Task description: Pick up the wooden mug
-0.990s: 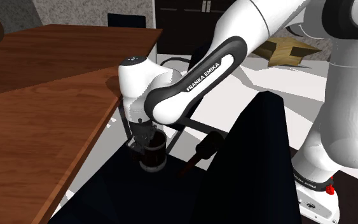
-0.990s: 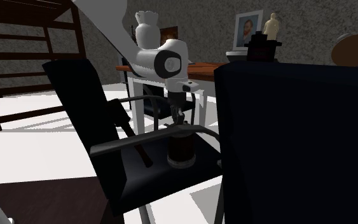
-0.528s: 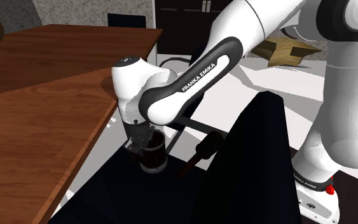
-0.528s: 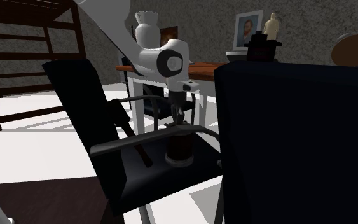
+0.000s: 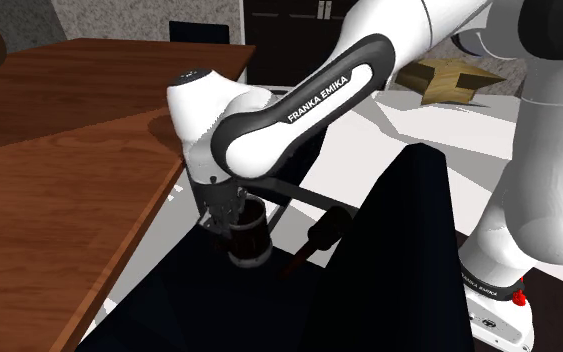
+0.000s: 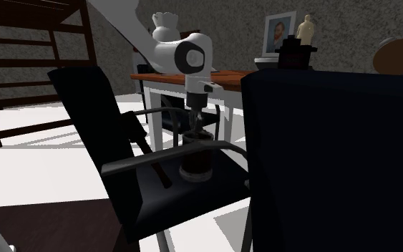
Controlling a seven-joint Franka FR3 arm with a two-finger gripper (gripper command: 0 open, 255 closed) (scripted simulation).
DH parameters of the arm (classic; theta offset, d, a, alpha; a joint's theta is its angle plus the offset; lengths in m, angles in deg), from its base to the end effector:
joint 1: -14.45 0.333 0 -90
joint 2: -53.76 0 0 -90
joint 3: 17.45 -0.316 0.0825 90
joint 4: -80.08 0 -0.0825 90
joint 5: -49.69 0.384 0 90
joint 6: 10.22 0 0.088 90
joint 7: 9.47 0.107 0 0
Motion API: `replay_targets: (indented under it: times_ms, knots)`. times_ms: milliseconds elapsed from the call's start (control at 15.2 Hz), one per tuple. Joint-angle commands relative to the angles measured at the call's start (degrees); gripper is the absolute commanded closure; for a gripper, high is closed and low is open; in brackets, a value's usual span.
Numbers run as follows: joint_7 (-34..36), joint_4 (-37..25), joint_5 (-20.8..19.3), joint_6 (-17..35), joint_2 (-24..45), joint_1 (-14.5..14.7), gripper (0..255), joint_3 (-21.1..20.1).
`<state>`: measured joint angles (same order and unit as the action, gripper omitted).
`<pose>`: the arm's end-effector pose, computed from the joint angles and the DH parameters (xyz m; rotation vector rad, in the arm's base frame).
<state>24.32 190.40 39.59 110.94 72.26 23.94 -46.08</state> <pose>0.4876 0.3551 0.3340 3.0835 0.2457 -0.1169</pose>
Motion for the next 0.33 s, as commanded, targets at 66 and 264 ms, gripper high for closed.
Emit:
replay_targets:
  times_ms: [66, 264]
  knots:
    - [-0.6, -1.9, 0.5, 2.8, -1.5, -0.5, 255, -0.5]
    - [-0.8, -2.3, 0.8, 2.0, -1.9, -0.7, 255, -0.8]
